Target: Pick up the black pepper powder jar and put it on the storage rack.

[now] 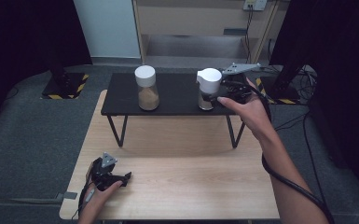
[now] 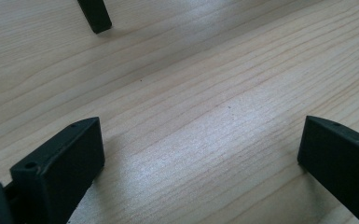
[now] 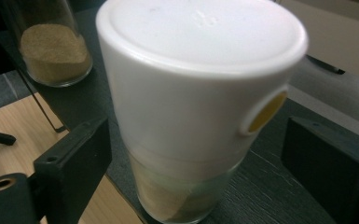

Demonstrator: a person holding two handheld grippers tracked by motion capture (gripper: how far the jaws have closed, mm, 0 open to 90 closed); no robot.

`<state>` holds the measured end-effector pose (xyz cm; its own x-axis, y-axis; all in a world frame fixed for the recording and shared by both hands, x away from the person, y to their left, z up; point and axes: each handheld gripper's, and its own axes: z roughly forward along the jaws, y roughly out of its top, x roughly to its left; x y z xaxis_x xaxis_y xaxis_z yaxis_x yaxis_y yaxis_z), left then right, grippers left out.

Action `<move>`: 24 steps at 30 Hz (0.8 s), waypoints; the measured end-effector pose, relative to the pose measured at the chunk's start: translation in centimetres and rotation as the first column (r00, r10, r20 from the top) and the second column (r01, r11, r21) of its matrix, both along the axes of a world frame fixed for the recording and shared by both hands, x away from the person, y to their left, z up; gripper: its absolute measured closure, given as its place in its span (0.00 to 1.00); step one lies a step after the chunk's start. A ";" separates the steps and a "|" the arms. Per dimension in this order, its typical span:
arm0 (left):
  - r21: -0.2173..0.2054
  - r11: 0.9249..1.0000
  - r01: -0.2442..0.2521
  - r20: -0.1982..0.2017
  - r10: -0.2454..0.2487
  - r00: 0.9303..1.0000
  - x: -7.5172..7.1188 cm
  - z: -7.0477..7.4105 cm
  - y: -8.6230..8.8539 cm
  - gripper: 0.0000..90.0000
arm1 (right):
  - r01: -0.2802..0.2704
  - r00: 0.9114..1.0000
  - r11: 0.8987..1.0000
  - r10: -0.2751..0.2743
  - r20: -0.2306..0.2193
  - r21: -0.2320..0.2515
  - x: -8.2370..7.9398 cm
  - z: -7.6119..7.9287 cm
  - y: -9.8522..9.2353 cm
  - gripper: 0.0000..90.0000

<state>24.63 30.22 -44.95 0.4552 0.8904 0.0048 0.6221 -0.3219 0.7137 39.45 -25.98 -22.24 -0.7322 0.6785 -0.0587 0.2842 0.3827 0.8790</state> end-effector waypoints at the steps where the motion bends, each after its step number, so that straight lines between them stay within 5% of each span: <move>1: 0.000 1.000 0.000 0.000 0.000 1.000 0.0 0.0 0.0 0.00 | -0.001 1.000 1.000 0.001 0.003 0.001 -0.1 0.0 -0.1 0.08; 24: 0.001 1.000 0.000 0.000 0.000 1.000 0.0 0.0 0.0 0.00 | -0.001 1.000 1.000 0.001 0.019 -0.006 -1.9 0.7 -1.0 0.05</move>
